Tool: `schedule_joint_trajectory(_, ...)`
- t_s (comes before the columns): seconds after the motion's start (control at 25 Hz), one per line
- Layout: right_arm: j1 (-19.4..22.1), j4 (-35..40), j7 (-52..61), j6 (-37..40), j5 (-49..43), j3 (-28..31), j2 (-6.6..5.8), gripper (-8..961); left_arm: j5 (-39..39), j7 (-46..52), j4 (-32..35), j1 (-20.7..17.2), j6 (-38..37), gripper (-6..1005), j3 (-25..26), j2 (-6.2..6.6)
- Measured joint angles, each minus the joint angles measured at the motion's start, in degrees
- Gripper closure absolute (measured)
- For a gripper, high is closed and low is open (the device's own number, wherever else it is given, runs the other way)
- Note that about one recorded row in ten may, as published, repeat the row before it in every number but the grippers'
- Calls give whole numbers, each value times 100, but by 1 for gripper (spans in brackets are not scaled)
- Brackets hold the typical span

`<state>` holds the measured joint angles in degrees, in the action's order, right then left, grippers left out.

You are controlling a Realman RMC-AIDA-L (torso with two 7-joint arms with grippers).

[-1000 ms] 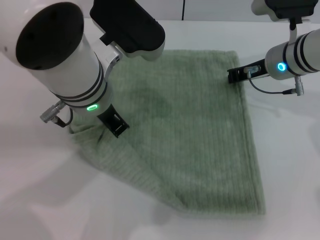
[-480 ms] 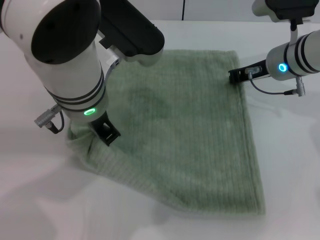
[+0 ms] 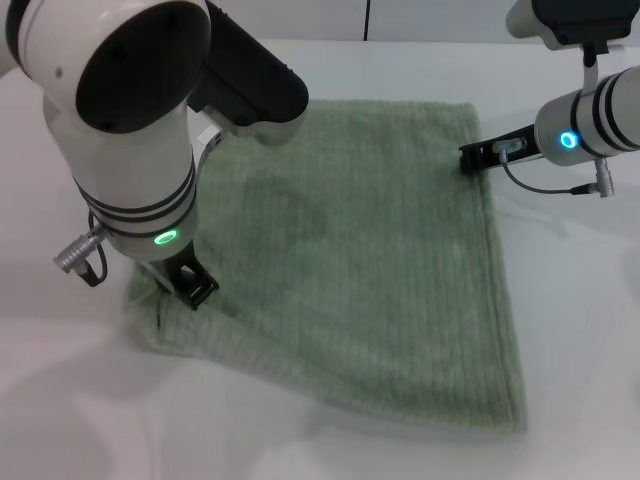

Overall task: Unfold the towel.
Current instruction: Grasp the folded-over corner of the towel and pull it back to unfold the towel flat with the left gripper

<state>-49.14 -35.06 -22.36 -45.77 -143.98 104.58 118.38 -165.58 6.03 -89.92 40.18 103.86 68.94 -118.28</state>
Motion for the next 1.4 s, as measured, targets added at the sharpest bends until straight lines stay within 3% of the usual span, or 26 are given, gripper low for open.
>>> schedule_joint_trajectory(0.56, 12, -246, -7, -139, -29, -8, -13, 954, -6, 479, 68, 30, 140, 967, -127, 18)
schedule_joint_trajectory(0.92, 71, -432, -21, -276, -42, -33, -33, 954, -10, 772, 192, 30, 92, 873, -92, 42)
schedule_joint_trajectory(1.08, 81, -467, -103, -327, -43, -13, -52, 954, -14, 1002, 228, 46, -19, 759, -187, 115)
schedule_joint_trajectory(1.28, 81, -468, -152, -335, -47, -4, -53, 954, -23, 1269, 606, 205, 14, 622, -429, 309)
schedule_joint_trajectory(1.4, 81, -473, -159, -345, -48, -5, -53, 954, -21, 1331, 724, 229, 66, 541, -498, 328)
